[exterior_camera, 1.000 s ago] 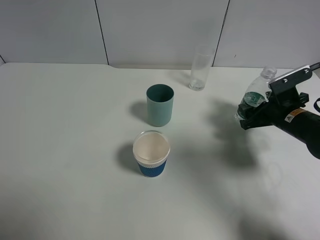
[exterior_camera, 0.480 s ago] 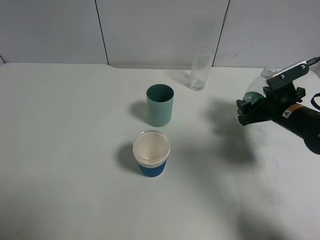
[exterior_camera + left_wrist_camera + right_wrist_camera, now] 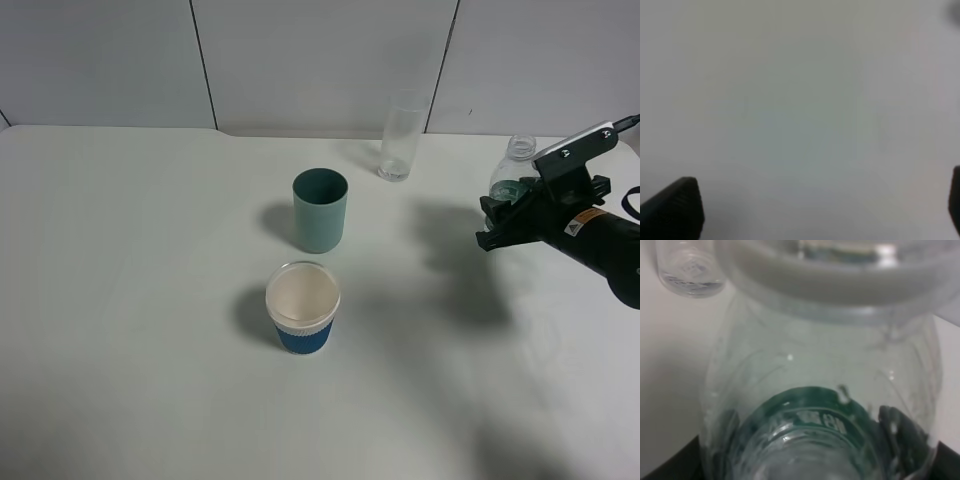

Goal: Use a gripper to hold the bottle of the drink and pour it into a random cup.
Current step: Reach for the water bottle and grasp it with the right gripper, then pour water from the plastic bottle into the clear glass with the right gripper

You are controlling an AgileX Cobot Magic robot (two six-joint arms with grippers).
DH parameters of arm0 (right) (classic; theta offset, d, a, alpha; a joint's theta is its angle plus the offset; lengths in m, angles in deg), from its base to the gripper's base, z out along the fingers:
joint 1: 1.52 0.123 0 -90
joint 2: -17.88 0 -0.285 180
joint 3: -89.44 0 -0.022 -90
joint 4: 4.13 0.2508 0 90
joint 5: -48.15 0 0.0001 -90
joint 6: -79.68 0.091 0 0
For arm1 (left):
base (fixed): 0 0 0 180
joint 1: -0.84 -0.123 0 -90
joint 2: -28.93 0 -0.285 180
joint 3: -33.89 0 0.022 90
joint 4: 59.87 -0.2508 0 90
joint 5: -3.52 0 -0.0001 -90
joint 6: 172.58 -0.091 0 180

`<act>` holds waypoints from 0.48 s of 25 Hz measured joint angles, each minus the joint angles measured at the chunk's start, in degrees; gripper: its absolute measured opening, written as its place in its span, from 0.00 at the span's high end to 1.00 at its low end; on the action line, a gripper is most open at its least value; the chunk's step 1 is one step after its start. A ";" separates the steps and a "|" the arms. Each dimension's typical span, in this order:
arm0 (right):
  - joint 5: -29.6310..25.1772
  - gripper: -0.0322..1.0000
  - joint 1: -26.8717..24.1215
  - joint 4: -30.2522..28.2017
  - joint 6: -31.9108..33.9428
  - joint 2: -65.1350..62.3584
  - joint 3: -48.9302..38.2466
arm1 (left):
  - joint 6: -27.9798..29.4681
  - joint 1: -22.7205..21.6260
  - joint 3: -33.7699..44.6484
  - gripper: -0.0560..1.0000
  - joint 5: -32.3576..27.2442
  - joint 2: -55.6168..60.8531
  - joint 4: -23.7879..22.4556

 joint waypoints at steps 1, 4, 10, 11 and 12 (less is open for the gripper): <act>0.00 0.42 0.00 0.06 0.32 0.00 0.00 | 0.00 0.00 0.00 0.01 0.00 0.00 0.00; 0.00 0.42 0.00 0.17 2.54 0.00 0.00 | 0.00 0.00 0.00 0.01 0.00 0.00 0.00; 0.11 0.42 0.00 0.36 4.73 0.11 0.00 | 0.00 0.00 0.00 0.01 0.00 0.00 0.00; 0.11 0.42 0.00 0.67 4.74 0.11 0.00 | 0.00 0.00 0.00 0.01 0.00 0.00 0.00; -0.12 0.42 0.00 1.20 4.74 -0.10 0.00 | 0.00 0.00 0.00 0.01 0.00 0.00 0.00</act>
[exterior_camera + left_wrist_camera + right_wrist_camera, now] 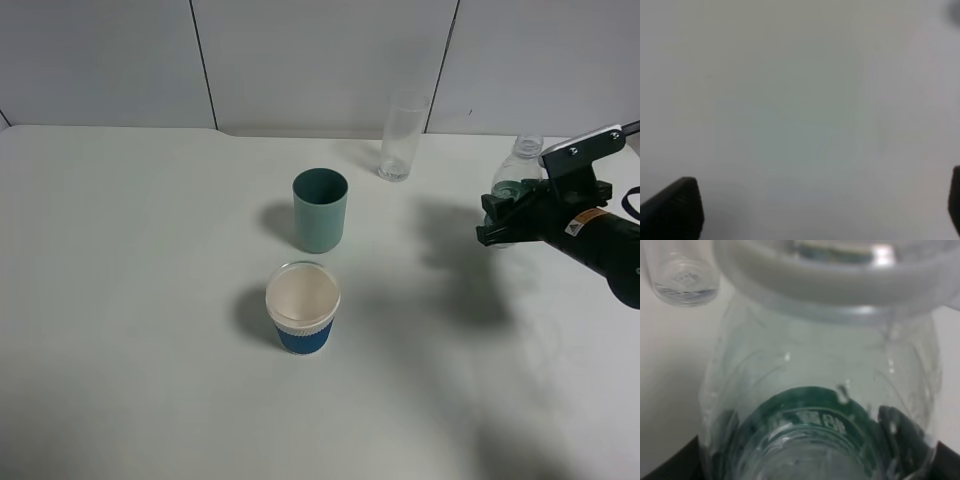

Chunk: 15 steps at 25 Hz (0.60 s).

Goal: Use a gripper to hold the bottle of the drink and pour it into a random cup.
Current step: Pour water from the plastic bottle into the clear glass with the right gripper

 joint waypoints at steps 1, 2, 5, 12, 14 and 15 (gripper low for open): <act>-0.19 0.42 0.00 0.62 0.00 -0.14 0.00 | 0.00 0.00 0.00 0.01 0.00 0.00 0.00; -0.44 0.42 0.00 1.03 0.00 -0.46 0.00 | 0.00 0.00 0.00 0.01 0.00 0.00 0.00; -1.36 0.42 0.00 2.91 -0.29 -2.05 0.00 | 0.00 0.00 0.00 0.01 0.00 0.00 0.00; -4.25 0.42 0.00 7.96 -3.80 -6.04 -0.05 | 0.00 0.00 0.00 0.01 0.00 0.00 0.00; -5.27 0.42 0.00 9.52 -5.07 -7.04 -0.05 | 0.00 0.00 0.00 0.01 0.00 0.00 0.00; -5.85 0.42 0.00 10.12 -5.81 -7.44 -0.05 | 0.00 0.00 0.00 0.01 0.00 0.00 0.00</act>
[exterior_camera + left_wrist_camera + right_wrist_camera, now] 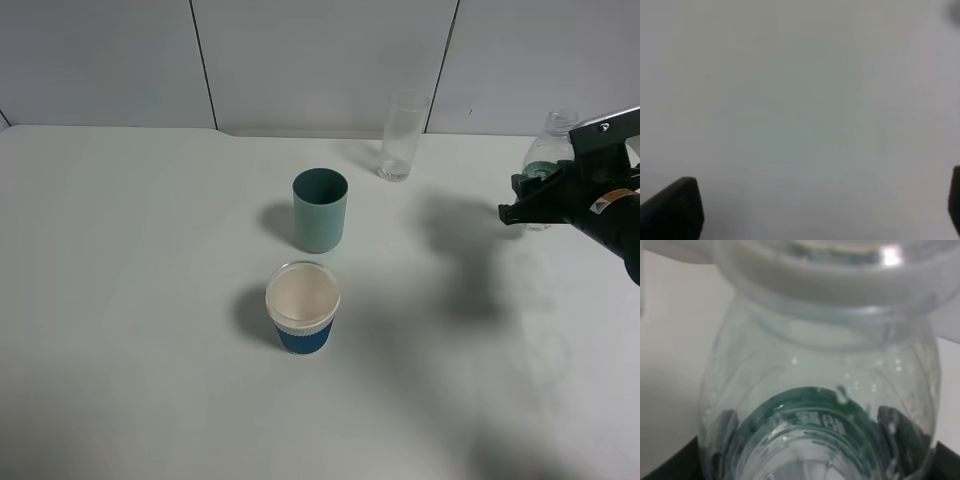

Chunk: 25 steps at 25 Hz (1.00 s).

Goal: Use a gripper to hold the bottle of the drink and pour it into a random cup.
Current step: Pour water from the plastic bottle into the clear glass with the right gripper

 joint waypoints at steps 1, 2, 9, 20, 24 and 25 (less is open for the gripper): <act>-0.36 0.42 0.00 0.85 -0.86 -0.56 0.00 | 0.00 0.00 0.00 0.01 0.00 0.00 0.00; -0.53 0.42 0.00 1.76 -1.51 -1.06 -0.05 | 0.00 0.00 0.00 0.01 0.00 0.00 0.00; -1.42 0.42 0.00 5.93 -4.88 -2.97 -0.05 | 0.00 0.00 0.00 0.01 0.00 0.00 0.00; -4.02 0.42 0.00 6.48 -4.52 -3.44 0.50 | 0.00 0.00 0.00 0.01 0.00 0.00 0.00; -10.01 0.42 0.00 5.70 -0.98 -4.86 2.97 | 0.00 0.00 0.00 0.01 0.00 0.00 0.00; -11.06 0.42 0.00 5.38 0.03 -5.28 3.56 | 0.00 0.00 0.00 0.01 0.00 0.00 0.00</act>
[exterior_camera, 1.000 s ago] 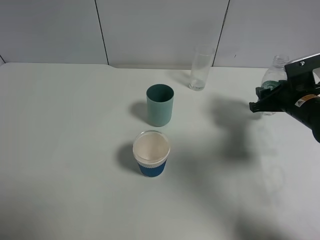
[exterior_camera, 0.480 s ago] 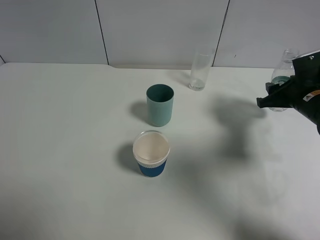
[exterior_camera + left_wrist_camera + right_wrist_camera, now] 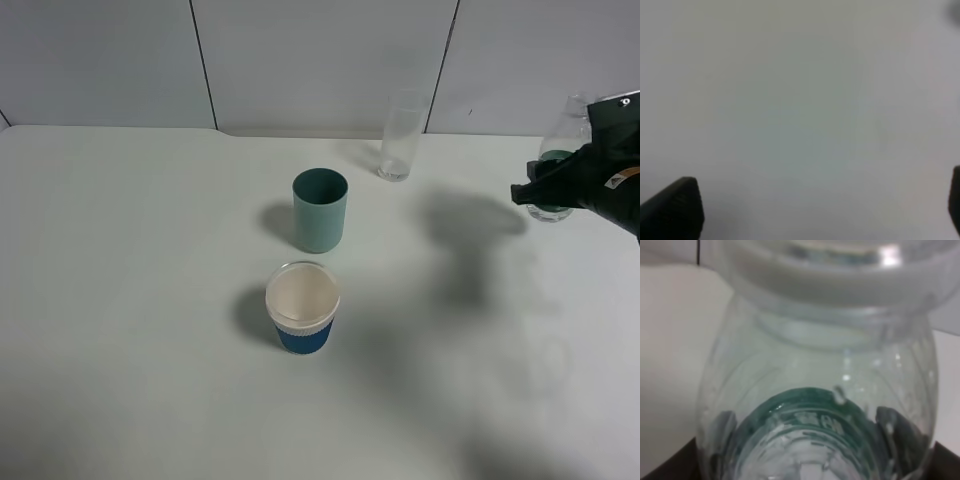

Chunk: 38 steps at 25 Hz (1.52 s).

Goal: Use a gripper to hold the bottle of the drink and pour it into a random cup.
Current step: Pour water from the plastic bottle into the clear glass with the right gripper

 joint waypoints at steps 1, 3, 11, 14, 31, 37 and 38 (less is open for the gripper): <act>-0.54 0.42 0.00 -0.15 0.60 -0.44 0.57 | 0.00 0.00 0.00 0.01 0.00 0.00 0.00; -1.72 0.42 0.00 -0.15 0.73 -1.05 1.94 | 0.00 0.00 0.00 0.01 0.00 0.00 0.00; -11.40 0.42 0.00 1.81 -5.95 -1.64 8.18 | 0.00 0.00 0.00 0.01 0.00 0.00 0.00; -12.54 0.42 0.00 3.30 -7.99 -1.64 10.13 | 0.00 0.00 0.00 0.01 0.00 0.00 0.00; -16.69 0.42 0.00 0.73 -10.13 -1.64 13.54 | 0.00 0.00 0.00 0.01 0.00 0.00 0.00; -17.12 0.42 0.00 -9.84 6.91 -1.64 13.54 | 0.00 0.00 0.00 0.01 0.00 0.00 0.00; -17.12 0.42 0.00 -11.75 8.44 -1.64 13.54 | 0.00 0.00 0.00 0.01 0.00 0.00 0.00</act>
